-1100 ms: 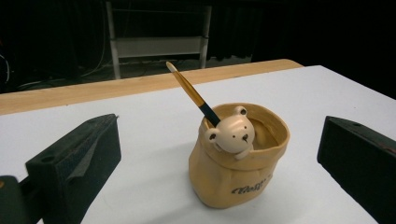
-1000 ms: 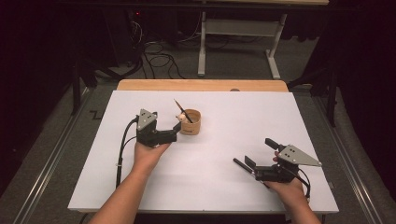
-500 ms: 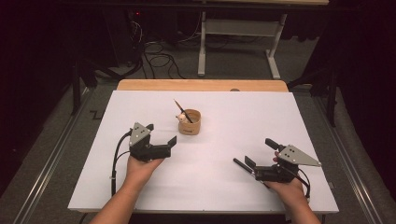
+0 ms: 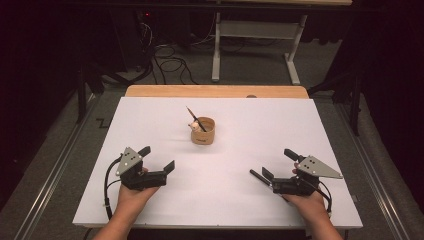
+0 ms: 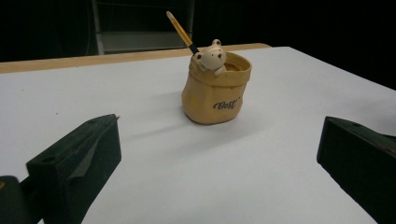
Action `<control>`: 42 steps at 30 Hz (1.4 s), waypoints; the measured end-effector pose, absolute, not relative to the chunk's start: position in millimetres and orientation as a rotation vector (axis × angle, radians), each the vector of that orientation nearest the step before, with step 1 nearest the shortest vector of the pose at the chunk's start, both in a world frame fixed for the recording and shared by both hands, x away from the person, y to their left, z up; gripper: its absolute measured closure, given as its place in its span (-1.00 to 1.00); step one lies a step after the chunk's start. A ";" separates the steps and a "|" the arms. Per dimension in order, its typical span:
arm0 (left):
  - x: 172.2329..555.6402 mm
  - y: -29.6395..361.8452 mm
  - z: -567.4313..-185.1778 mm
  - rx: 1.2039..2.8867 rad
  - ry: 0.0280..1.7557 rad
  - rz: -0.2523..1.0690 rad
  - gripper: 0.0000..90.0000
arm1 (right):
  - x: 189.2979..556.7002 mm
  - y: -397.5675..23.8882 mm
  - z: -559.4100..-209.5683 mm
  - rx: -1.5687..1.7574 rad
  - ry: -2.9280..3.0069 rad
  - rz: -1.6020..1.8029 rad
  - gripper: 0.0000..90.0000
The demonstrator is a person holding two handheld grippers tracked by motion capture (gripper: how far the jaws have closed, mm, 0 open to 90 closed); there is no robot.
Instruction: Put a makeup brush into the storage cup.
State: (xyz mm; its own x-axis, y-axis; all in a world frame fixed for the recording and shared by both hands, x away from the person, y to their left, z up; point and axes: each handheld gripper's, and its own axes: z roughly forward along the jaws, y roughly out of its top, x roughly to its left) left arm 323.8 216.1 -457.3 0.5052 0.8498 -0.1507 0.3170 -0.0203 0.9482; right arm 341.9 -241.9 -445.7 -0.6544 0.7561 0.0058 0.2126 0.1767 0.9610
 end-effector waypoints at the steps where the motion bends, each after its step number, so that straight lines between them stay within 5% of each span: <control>1: 321.4 218.4 -458.1 1.597 1.023 0.582 -0.99 | 341.9 -242.1 -446.0 0.909 1.978 1.492 -0.97; 42: 320.2 227.2 -474.7 1.635 1.003 0.577 -0.91 | 351.3 -262.5 -449.3 1.044 1.881 1.386 -0.97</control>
